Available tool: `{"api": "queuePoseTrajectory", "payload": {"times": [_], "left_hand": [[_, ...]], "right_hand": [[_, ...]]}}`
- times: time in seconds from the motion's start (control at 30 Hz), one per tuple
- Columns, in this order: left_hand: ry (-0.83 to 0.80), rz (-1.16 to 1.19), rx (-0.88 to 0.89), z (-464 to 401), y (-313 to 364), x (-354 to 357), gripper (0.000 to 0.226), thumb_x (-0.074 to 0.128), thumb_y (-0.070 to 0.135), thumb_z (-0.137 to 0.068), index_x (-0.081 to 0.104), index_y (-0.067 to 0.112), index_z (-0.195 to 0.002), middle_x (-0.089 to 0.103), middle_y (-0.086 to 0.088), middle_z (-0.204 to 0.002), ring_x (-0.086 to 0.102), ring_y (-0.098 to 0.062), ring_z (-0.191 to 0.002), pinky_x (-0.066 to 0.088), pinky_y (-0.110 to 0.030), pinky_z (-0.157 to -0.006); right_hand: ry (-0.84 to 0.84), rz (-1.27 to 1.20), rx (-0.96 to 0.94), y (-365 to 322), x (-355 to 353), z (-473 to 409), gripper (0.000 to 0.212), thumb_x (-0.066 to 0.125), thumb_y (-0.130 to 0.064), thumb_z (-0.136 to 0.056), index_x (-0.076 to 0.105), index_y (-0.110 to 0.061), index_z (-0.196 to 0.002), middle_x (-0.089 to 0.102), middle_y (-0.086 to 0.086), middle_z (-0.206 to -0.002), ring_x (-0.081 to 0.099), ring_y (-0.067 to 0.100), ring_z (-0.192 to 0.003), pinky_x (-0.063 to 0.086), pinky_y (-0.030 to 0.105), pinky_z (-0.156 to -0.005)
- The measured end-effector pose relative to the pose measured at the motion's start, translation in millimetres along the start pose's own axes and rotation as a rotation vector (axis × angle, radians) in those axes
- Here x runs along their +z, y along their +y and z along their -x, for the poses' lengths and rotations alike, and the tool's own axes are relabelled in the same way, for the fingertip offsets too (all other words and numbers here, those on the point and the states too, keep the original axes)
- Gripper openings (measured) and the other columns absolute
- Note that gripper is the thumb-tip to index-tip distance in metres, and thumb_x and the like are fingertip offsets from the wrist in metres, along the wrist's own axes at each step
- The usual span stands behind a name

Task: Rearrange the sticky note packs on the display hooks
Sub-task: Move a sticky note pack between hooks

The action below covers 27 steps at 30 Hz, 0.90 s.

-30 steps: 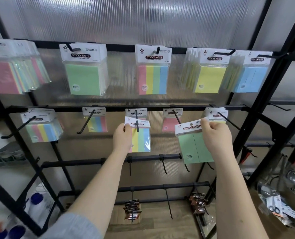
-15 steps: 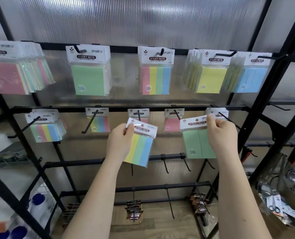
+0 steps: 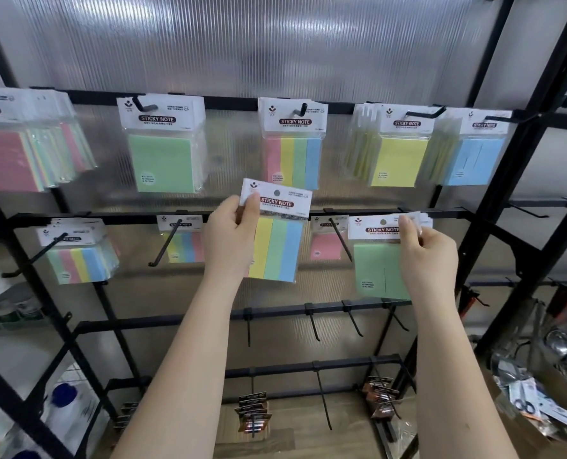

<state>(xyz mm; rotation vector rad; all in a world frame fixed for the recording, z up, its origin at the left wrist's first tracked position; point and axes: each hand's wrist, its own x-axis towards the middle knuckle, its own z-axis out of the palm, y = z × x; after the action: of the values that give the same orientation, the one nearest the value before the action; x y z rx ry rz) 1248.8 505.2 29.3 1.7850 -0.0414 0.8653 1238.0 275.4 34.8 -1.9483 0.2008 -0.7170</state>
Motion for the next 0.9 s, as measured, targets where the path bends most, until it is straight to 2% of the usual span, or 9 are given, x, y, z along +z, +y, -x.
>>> {"api": "queuePoseTrajectory", "payload": {"times": [0.1,0.23,0.33,0.47,0.57,0.7,0.9], "left_hand": [[0.004,0.041,0.036,-7.3,18.7,0.8,0.033,0.051,0.046,-0.092,0.05,0.025,-0.067,0.065,-0.006,-0.071,0.058,-0.036,-0.066,0.042,-0.041,-0.053],[0.061,0.153,0.106,-24.0,46.4,6.6,0.026,0.057,0.035,-0.093,0.053,0.026,-0.069,0.059,0.01,-0.06,0.05,-0.012,-0.056,0.036,-0.027,-0.05],[0.084,0.161,0.173,-36.8,61.9,14.4,0.029,0.056,0.034,-0.093,0.053,0.015,-0.071,0.052,0.004,-0.06,0.043,-0.012,-0.056,0.032,-0.027,-0.051],[0.08,0.177,0.219,-52.6,72.1,24.8,0.031,0.055,0.03,-0.094,0.053,0.01,-0.071,0.044,0.007,-0.057,0.034,-0.005,-0.05,0.027,-0.024,-0.049],[0.111,0.167,0.203,-59.2,72.9,33.8,0.035,0.055,0.029,-0.094,0.051,0.001,-0.072,0.042,0.001,-0.057,0.031,-0.01,-0.052,0.023,-0.028,-0.051],[0.176,0.145,0.149,-61.1,74.0,41.8,0.038,0.055,0.03,-0.093,0.048,0.002,-0.069,0.036,0.003,-0.054,0.029,-0.012,-0.053,0.021,-0.029,-0.051],[0.26,0.152,0.146,-58.0,76.7,43.9,0.043,0.057,0.028,-0.091,0.047,-0.007,-0.068,0.04,-0.007,-0.057,0.029,-0.014,-0.055,0.021,-0.029,-0.052]], "right_hand": [[0.027,-0.022,-0.011,1.6,-2.8,-3.9,0.053,0.048,-0.036,-0.097,0.019,-0.016,-0.057,0.021,-0.003,-0.052,0.017,0.013,-0.048,0.013,0.028,-0.048],[0.051,-0.042,-0.038,3.4,-4.2,-6.9,0.053,0.048,-0.035,-0.097,0.019,-0.016,-0.057,0.02,-0.003,-0.052,0.016,0.011,-0.047,0.013,0.024,-0.046],[0.059,-0.054,-0.057,4.8,-5.2,-9.0,0.054,0.048,-0.034,-0.097,0.018,-0.017,-0.057,0.018,-0.003,-0.051,0.018,0.01,-0.04,0.016,0.02,-0.039],[0.044,-0.063,-0.059,6.9,-6.7,-12.7,0.053,0.048,-0.035,-0.097,0.019,-0.016,-0.057,0.02,-0.002,-0.051,0.016,0.009,-0.045,0.013,0.02,-0.042],[0.024,-0.074,-0.06,8.2,-7.3,-14.5,0.052,0.047,-0.035,-0.098,0.02,-0.016,-0.057,0.021,-0.001,-0.053,0.018,0.009,-0.046,0.013,0.023,-0.046],[0.015,-0.086,-0.069,8.9,-6.4,-14.9,0.053,0.048,-0.034,-0.097,0.017,-0.018,-0.057,0.018,-0.005,-0.052,0.019,0.01,-0.04,0.014,0.02,-0.041],[-0.006,-0.115,-0.08,8.9,-4.9,-15.7,0.053,0.049,-0.033,-0.097,0.018,-0.019,-0.057,0.018,-0.004,-0.052,0.021,0.01,-0.04,0.014,0.021,-0.039]]}}
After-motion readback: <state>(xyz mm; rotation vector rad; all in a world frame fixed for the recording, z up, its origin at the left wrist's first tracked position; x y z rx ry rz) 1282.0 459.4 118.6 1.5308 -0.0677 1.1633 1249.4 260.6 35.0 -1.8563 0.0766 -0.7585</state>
